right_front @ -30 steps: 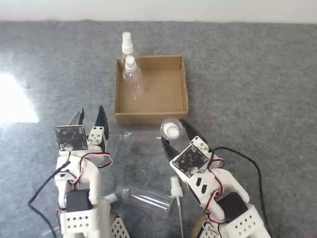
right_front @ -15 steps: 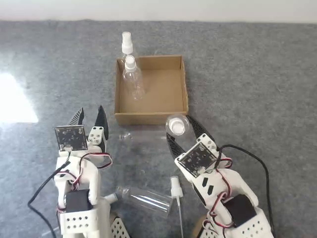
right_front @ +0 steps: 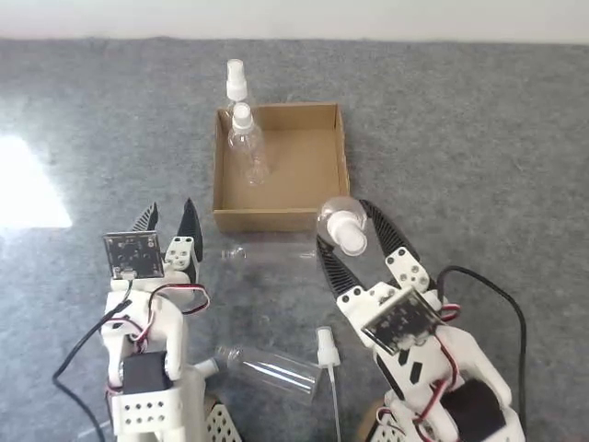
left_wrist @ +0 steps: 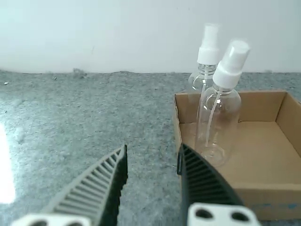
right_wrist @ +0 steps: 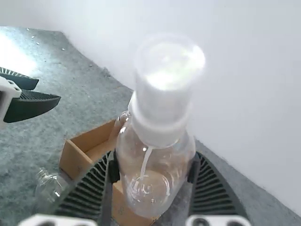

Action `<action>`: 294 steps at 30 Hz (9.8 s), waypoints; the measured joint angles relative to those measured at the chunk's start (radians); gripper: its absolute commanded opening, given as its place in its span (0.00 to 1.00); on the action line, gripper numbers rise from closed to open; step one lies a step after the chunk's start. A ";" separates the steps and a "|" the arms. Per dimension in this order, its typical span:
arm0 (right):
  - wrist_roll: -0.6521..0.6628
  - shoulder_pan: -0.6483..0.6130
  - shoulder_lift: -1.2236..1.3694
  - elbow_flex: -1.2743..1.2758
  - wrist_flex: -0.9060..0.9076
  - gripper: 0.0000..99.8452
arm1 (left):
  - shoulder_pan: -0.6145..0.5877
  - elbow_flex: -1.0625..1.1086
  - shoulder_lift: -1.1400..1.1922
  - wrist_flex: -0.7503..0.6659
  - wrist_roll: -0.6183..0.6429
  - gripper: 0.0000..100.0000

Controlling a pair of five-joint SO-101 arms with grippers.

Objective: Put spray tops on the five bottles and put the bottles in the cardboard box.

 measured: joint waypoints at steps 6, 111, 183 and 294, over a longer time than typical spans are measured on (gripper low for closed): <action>0.000 0.000 -0.002 -0.048 0.002 0.08 | 0.000 0.000 0.000 0.000 0.000 0.16; -0.279 -0.117 1.758 -0.572 -0.775 0.08 | -0.084 0.000 0.000 0.000 0.000 0.17; -0.397 -0.141 1.806 -0.572 -0.747 0.31 | -0.084 0.000 0.000 0.000 0.000 0.17; -0.028 -0.176 1.151 -0.535 0.192 0.37 | -0.084 0.000 0.000 0.000 0.000 0.17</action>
